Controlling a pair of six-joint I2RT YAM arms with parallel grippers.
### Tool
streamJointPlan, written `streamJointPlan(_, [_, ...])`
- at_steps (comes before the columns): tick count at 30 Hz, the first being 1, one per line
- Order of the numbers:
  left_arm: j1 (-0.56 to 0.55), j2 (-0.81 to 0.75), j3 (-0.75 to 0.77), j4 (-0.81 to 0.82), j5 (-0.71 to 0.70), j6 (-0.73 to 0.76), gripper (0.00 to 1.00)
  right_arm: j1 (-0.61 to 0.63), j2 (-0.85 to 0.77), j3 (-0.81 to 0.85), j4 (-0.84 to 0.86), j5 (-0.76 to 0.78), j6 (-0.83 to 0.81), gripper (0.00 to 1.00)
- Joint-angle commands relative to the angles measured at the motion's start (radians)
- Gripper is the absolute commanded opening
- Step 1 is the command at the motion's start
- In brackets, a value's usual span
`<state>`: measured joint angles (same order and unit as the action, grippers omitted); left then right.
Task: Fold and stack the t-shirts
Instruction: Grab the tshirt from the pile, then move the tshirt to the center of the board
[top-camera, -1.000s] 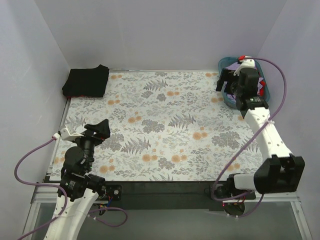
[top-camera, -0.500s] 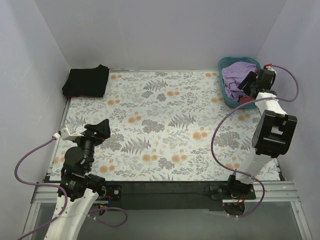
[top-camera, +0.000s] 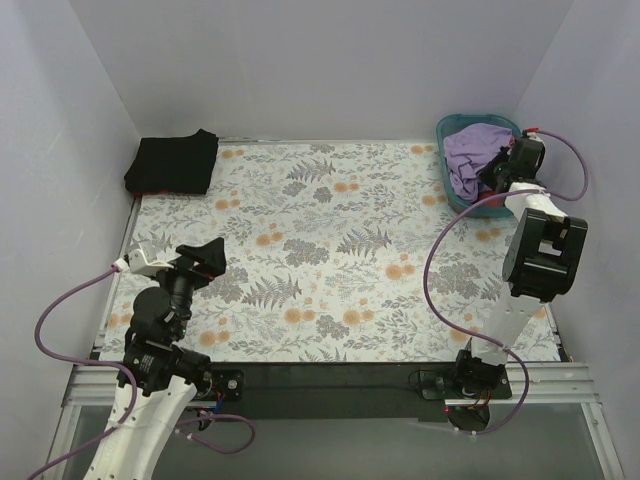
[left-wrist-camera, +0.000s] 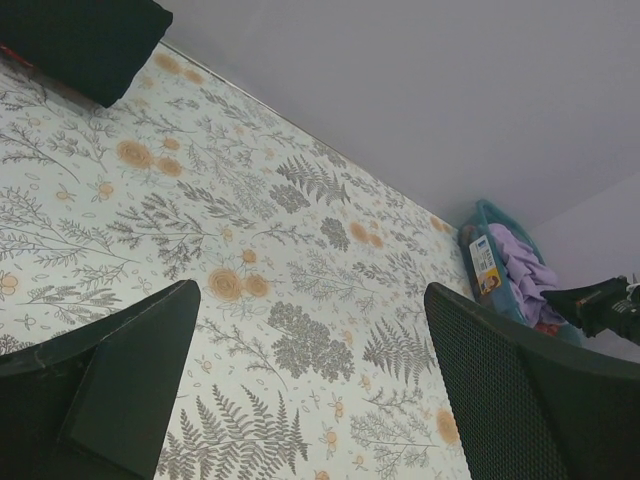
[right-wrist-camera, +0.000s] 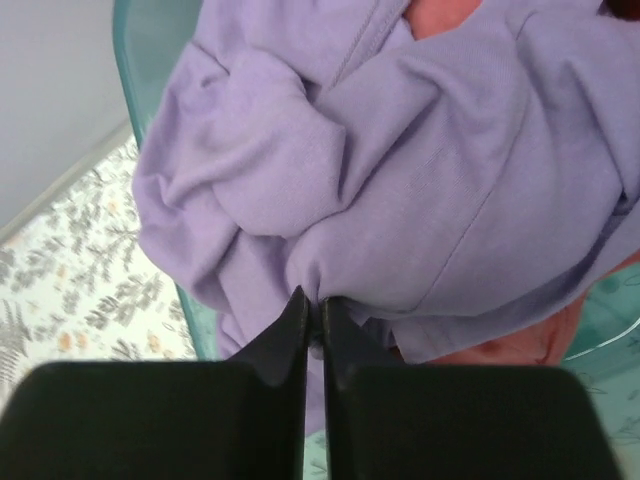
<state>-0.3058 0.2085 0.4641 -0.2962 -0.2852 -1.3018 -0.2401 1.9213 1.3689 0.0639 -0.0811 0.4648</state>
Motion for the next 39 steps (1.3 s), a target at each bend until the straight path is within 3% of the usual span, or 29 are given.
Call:
streamJointPlan(1, [-0.004,0.011,-0.015,0.019,0.014,0.018,0.94,0.004,-0.044,0.045,0.073,-0.019,-0.017,0.02])
streamJointPlan(14, [-0.004,-0.011,-0.019,0.023,0.018,0.021,0.94,0.091,-0.378,-0.048,0.083,-0.098,-0.173,0.01])
streamJointPlan(22, [-0.004,-0.009,-0.019,0.025,0.024,0.021,0.94,0.208,-0.565,0.068,-0.134,-0.155,-0.388,0.01])
streamJointPlan(26, [-0.006,-0.004,-0.019,0.025,0.026,0.022,0.94,0.388,-0.625,0.072,-0.266,-0.177,-0.462,0.01])
streamJointPlan(30, [-0.006,0.008,-0.019,0.028,0.03,0.025,0.94,0.57,-0.659,-0.028,-0.271,-0.191,-0.454,0.01])
streamJointPlan(34, [-0.006,0.025,-0.016,0.028,0.035,0.027,0.94,0.884,-0.578,-0.117,-0.208,-0.138,-0.388,0.01])
streamJointPlan(36, [-0.006,0.034,-0.016,0.028,0.04,0.03,0.94,1.011,-0.452,-0.081,-0.188,-0.109,-0.358,0.02])
streamJointPlan(37, [-0.006,0.038,-0.015,0.026,0.04,0.035,0.94,1.08,-0.383,-0.045,-0.19,-0.111,-0.336,0.23])
streamJointPlan(39, [-0.006,0.046,-0.012,0.025,0.043,0.039,0.94,1.175,-0.299,0.018,-0.211,-0.15,-0.331,0.52])
